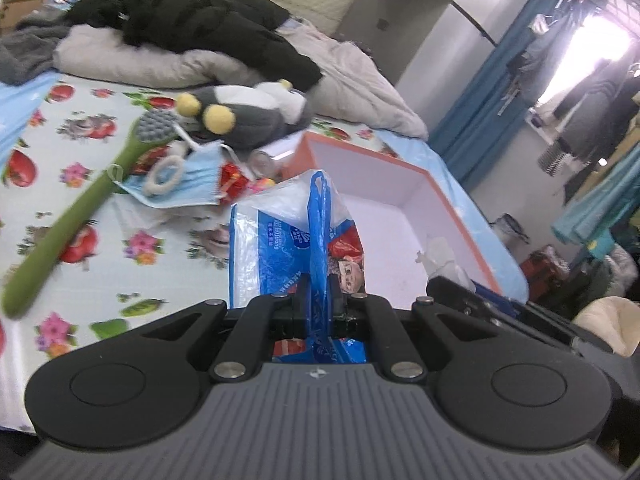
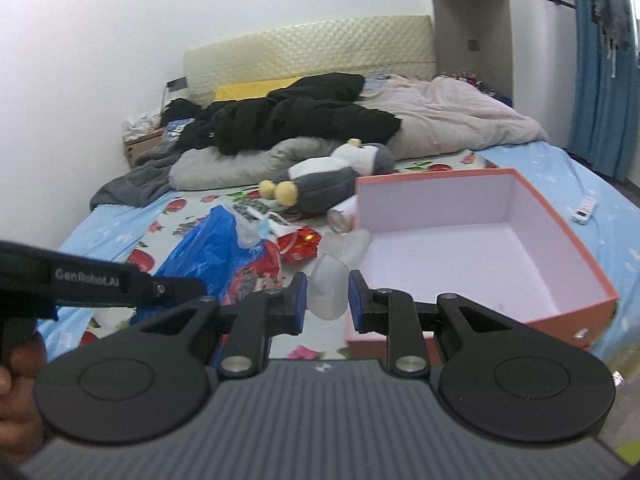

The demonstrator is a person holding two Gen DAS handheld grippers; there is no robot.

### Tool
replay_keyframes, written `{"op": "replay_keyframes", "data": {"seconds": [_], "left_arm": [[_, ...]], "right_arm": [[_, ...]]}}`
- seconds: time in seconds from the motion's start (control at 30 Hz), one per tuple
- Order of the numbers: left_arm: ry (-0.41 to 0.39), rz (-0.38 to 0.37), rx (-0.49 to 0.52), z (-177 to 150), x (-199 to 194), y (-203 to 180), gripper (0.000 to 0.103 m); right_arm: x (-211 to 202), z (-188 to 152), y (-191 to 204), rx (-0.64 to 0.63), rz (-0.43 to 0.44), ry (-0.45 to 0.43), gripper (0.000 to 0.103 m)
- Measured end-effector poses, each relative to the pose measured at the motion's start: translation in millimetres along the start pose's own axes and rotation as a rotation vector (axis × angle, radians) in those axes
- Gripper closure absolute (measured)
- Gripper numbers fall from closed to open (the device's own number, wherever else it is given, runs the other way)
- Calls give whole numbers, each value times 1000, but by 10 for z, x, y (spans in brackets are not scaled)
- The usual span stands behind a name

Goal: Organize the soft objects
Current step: 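Carry the snack bag into the pink box and open the left gripper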

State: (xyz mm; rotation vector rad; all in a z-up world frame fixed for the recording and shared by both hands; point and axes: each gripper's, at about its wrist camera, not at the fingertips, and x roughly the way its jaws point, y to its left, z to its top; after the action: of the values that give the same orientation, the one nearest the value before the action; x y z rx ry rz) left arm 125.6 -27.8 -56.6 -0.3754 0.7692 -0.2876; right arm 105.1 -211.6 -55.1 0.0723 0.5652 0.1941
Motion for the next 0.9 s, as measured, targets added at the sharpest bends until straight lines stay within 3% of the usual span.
{"op": "replay_keyframes", "data": {"seconds": [0.4,0.67,0.9], "left_arm": [[36,-88,69,172,398,-420,95],[75,-147,121,478,983,-677,95],[125,-150,161,681,1546,-858,95]], "right_arm": [[24,-21,-441,58,-95,3,77],[298,84,-835,78,-155,16,77],[632,112,-1137,99,-174,57,76]]}}
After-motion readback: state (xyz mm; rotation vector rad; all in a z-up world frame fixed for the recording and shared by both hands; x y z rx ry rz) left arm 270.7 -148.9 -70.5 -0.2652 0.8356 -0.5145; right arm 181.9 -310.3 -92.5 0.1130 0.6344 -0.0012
